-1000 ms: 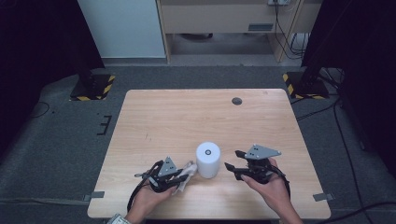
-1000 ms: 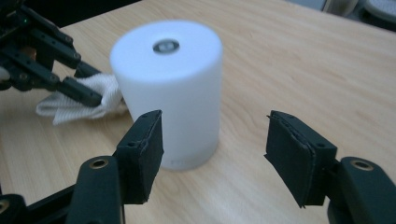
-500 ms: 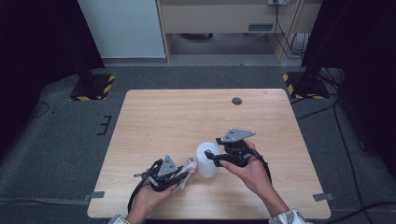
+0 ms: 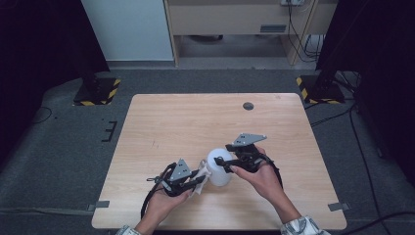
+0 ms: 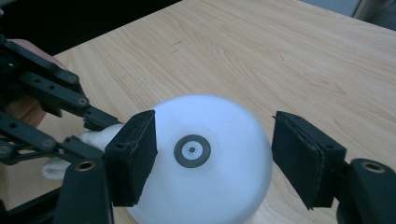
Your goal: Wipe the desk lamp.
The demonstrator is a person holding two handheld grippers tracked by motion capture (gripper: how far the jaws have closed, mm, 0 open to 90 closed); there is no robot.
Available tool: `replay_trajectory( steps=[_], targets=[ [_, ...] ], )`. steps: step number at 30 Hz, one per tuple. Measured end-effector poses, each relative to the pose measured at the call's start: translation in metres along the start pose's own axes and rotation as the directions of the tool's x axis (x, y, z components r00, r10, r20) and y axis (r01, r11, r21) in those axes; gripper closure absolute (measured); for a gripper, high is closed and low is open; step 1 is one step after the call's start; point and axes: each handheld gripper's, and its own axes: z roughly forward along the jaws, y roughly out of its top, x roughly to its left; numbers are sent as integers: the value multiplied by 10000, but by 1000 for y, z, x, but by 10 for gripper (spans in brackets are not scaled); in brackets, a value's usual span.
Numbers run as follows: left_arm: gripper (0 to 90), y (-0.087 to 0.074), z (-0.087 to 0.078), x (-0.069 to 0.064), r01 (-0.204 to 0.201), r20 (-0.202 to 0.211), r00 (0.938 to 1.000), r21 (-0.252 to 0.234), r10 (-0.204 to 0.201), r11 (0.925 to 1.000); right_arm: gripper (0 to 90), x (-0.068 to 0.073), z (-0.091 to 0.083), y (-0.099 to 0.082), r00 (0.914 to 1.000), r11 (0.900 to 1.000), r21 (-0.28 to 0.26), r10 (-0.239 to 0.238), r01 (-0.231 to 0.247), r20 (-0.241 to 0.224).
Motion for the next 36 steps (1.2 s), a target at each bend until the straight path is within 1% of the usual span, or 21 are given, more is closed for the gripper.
replay_trajectory(
  steps=[3, 4, 7, 9, 11, 12, 13, 14, 15, 16, 17, 18, 20, 21, 23, 25, 27, 29, 32, 33, 36],
  targets=[
    [714, 4, -4, -4, 80, 359, 9993, -432, -65, 9990, 315, -1, 0, -1, 10000, 10000, -52, -55, 55, -64],
    [714, 5, -3, -6, 40, 440, 9990, -489, -19, 9988, 315, -1, 0, -2, 10000, 10000, -84, -17, 16, -86],
    [714, 5, 5, -10, -55, 377, 9993, -150, 60, 9999, 316, -3, -1, -4, 9997, 9997, -212, 131, -135, -202],
    [715, 2, 14, -12, -28, 341, 9994, 297, 18, 9996, 316, -3, -1, -5, 9997, 9996, -244, 134, -139, -207],
    [715, -2, 23, -12, 76, 420, 9991, 727, -107, 9973, 316, -3, -1, -5, 9997, 9996, -241, 107, -112, -198],
    [715, -4, 26, -12, 61, 434, 9990, 869, -99, 9962, 317, -3, -1, -4, 9998, 9997, -237, 83, -87, -171],
    [715, -4, 27, -13, -58, 440, 9990, 940, 16, 9956, 317, -3, -2, -5, 9998, 9997, -220, 87, -91, -172],
    [715, -3, 26, -13, -124, 462, 9989, 936, 81, 9955, 317, -3, -2, -5, 9998, 9997, -220, 87, -91, -172],
    [715, 0, 22, -12, -118, 498, 9987, 699, 84, 9975, 317, -3, -2, -5, 9998, 9997, -220, 85, -89, -169],
    [716, 5, 15, -11, -13, 531, 9986, 264, -1, 9997, 317, -3, -2, -4, 9998, 9997, -219, 94, -97, -167],
    [716, 9, 8, -10, 29, 506, 9987, -88, -24, 10000, 317, -3, -2, -4, 9998, 9997, -212, 117, -120, -143],
    [715, 14, 2, -10, 19, 474, 9989, -419, 1, 9991, 317, -3, -2, -4, 9999, 9997, -188, 124, -126, -112],
    [715, 21, -5, -10, 13, 505, 9987, -884, 32, 9961, 317, -2, -2, -4, 9999, 9998, -141, 115, -116, -89],
    [716, 22, -6, -11, -53, 503, 9987, -941, 101, 9955, 318, -2, -2, -3, 9999, 9998, -118, 140, -140, -73],
    [716, 21, -2, -12, -125, 469, 9988, -672, 157, 9977, 318, -1, -2, -2, 9999, 9999, -38, 123, -123, -53],
    [717, 16, 5, -12, -237, 436, 9987, -299, 250, 9993, 318, -1, -3, -2, 10000, 10000, 11, 93, -93, -5],
    [718, 11, 11, -12, -301, 379, 9988, 93, 297, 9995, 318, -1, -3, -2, 9999, 9999, 31, 115, -115, 6],
    [718, 7, 18, -12, -265, 378, 9990, 453, 248, 9986, 318, -1, -3, -2, 9999, 9999, 54, 147, -147, 23],
    [719, 2, 28, -9, -236, 413, 9990, 1093, 192, 9937, 318, 0, -3, -1, 9998, 9998, 100, 151, -152, 103],
    [718, -1, 32, -8, -333, 382, 9989, 1320, 285, 9907, 318, 0, -3, -1, 9998, 9998, 108, 137, -139, 123],
    [718, -4, 38, -5, -478, 388, 9984, 1671, 419, 9848, 318, -2, -4, -1, 9998, 9998, 121, 168, -169, 82]
  ],
)
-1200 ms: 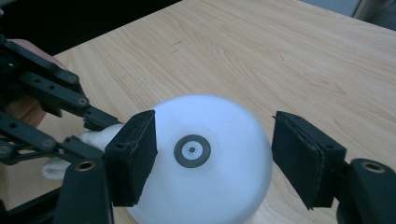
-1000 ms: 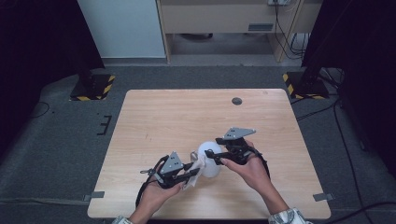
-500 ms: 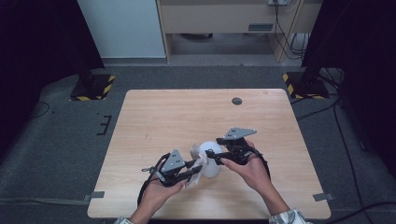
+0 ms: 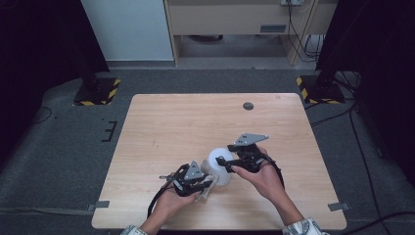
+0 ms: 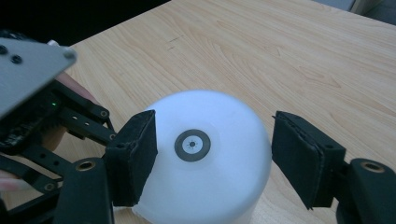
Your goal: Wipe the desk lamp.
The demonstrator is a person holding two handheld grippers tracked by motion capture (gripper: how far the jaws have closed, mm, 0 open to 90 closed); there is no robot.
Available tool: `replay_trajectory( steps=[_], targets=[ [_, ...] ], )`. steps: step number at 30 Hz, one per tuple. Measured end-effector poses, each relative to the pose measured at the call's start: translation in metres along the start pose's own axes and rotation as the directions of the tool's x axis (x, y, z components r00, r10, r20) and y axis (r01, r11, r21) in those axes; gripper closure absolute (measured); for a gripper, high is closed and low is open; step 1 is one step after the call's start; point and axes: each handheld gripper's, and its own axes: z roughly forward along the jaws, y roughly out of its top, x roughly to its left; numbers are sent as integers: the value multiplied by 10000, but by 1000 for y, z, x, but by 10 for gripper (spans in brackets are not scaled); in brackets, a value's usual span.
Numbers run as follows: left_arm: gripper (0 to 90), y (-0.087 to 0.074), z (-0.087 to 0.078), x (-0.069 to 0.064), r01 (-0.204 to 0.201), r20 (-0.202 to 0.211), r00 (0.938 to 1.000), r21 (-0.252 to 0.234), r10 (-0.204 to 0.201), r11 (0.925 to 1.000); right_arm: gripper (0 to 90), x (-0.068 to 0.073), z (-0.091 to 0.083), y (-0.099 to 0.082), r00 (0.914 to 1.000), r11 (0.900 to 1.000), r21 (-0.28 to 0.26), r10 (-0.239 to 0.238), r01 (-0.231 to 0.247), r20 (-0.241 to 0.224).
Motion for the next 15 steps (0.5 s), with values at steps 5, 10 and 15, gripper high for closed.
replay_trajectory(
  steps=[5, 10, 15],
  targets=[
    [718, -1, 1, -2, 41, 25, 10000, 89, -41, 10000, 318, -1, 0, 1, 10000, 10000, 58, -5, 5, -49],
    [719, 15, -16, -17, 45, 418, 9991, -1144, 3, 9934, 320, -1, 0, 3, 9999, 9998, 192, -88, 89, -59],
    [720, 24, -23, -25, -93, 373, 9992, -1732, 160, 9848, 320, 0, 0, 3, 9999, 9997, 204, -116, 116, -16]
  ],
)
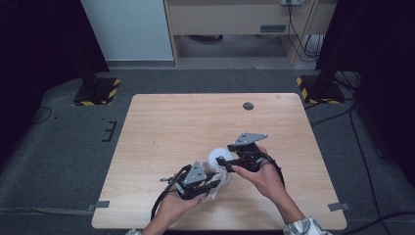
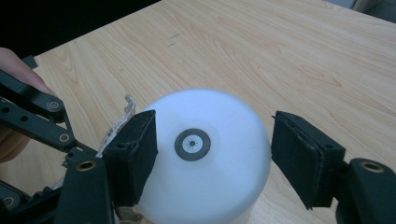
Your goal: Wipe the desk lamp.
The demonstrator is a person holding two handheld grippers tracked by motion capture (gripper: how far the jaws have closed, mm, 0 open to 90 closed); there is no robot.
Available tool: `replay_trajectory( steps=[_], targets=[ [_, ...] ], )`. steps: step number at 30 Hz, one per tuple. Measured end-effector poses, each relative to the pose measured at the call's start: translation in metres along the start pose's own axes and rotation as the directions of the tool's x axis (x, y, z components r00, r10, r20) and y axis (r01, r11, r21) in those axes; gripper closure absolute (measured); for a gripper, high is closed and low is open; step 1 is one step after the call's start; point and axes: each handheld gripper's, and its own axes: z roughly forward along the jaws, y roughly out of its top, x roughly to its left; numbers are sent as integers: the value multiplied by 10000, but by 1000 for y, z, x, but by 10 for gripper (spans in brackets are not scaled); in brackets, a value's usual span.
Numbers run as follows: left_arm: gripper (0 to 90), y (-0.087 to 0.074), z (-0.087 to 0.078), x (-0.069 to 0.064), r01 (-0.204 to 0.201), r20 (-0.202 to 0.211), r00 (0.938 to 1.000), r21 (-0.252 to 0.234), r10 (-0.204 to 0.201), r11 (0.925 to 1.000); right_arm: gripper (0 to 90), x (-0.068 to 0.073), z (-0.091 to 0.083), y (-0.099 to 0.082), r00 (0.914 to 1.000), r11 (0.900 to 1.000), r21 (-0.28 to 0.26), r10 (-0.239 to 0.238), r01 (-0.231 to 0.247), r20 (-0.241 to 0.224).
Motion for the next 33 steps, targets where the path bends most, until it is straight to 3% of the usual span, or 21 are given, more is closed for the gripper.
replay_trajectory(
  steps=[3, 6, 9, 13, 17, 21, 23, 25, 28, 31, 33],
  targets=[
    [720, -7, 6, 3, -7, 25, 10000, 472, 6, 9989, 320, 0, 0, 0, 10000, 10000, -3, 20, -20, -12],
    [720, -17, 17, 6, -117, -28, 9999, 1345, 122, 9908, 320, 0, 0, 0, 10000, 10000, 24, 14, -14, -31],
    [720, -25, 22, 11, -10, -49, 10000, 1770, 19, 9842, 320, 0, 0, 0, 10000, 10000, 31, 13, -13, -33],
    [719, -23, 13, 16, 161, -337, 9994, 1512, -111, 9884, 320, -1, 0, 0, 10000, 10000, 19, 36, -36, -67],
    [719, -15, -5, 24, 506, -752, 9961, 570, -462, 9971, 320, -1, 0, 0, 10000, 10000, 23, 30, -30, -65],
    [719, -6, -16, 29, 572, -1017, 9931, -160, -585, 9982, 320, -1, 0, 0, 10000, 10000, 30, -8, 8, -63],
    [719, -7, -13, 30, 591, -958, 9937, 63, -582, 9982, 320, -1, 0, 0, 10000, 10000, 22, 5, -4, -75],
    [719, -12, -5, 31, 527, -953, 9944, 611, -467, 9967, 320, -1, -1, 0, 10000, 10000, 21, -4, 4, -97],
    [719, -24, 9, 32, 478, -897, 9954, 1445, -350, 9883, 320, -1, -1, 0, 9999, 10000, 15, 6, -6, -101],
    [719, -26, 10, 33, 513, -890, 9953, 1460, -385, 9880, 320, 0, -1, 0, 9999, 10000, 49, 5, -5, -116],
    [719, -19, 2, 33, 527, -954, 9945, 977, -434, 9938, 320, 0, -1, 0, 9999, 10000, 48, -24, 25, -133]
  ],
)
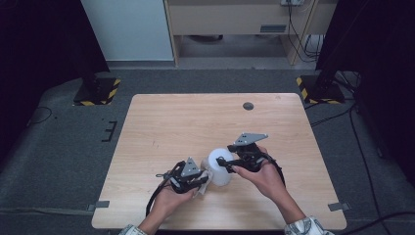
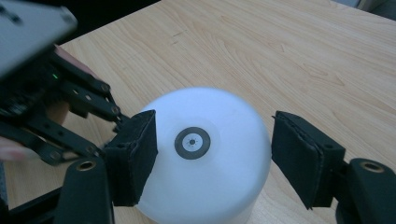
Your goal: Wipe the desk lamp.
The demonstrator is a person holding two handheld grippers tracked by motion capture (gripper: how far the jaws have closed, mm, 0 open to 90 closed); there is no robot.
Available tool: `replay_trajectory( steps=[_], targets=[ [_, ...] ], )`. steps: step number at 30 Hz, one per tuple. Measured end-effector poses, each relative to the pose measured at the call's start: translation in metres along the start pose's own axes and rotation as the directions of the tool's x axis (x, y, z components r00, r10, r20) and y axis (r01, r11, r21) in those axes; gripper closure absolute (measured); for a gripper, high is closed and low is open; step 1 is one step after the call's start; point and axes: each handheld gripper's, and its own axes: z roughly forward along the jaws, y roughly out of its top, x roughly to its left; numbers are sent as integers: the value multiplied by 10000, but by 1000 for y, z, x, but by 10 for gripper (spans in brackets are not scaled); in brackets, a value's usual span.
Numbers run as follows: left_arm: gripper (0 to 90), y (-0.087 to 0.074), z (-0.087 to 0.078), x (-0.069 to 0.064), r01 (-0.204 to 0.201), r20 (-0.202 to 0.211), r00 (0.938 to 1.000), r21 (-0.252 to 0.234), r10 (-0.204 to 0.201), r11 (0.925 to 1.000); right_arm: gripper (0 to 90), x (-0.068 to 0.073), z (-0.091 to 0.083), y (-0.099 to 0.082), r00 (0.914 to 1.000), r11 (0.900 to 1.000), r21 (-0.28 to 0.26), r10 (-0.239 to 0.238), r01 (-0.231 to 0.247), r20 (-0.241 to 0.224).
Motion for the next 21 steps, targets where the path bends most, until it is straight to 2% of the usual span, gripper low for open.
replay_trajectory(
  steps=[3, 5, 7, 11, 12, 14, 17, 21],
  targets=[
    [719, 9, -15, 2, 205, -59, 9998, -821, -211, 9964, 320, 0, 0, 0, 10000, 10000, -19, 5, -5, -20],
    [719, 13, -19, 3, 180, -89, 9998, -983, -190, 9950, 320, 0, 0, 0, 10000, 10000, -28, 13, -13, -20],
    [719, 12, -16, 4, 134, -71, 9999, -851, -141, 9963, 320, 0, 0, -1, 10000, 10000, -59, -25, 25, 31],
    [719, 0, 2, 2, -154, -95, 9998, 170, 156, 9997, 320, 0, 0, 0, 9999, 10000, -74, -58, 59, 89],
    [719, -2, 4, 2, -149, -86, 9998, 287, 151, 9995, 319, 0, 0, 0, 9999, 9999, -76, -87, 88, 61],
    [719, -3, 4, 3, -111, -83, 9999, 312, 114, 9995, 274, 0, -1, -1, 9998, 9998, -136, -175, 175, 64],
    [718, -1, -2, 5, -18, -168, 9999, 40, 19, 10000, 180, 1, -7, 0, 9998, 9984, -536, -190, 185, -79],
    [718, 2, -7, 7, 107, -169, 9998, -321, -112, 9994, 103, 3, -12, -3, 9992, 9976, -568, -395, 391, -64]
  ],
)
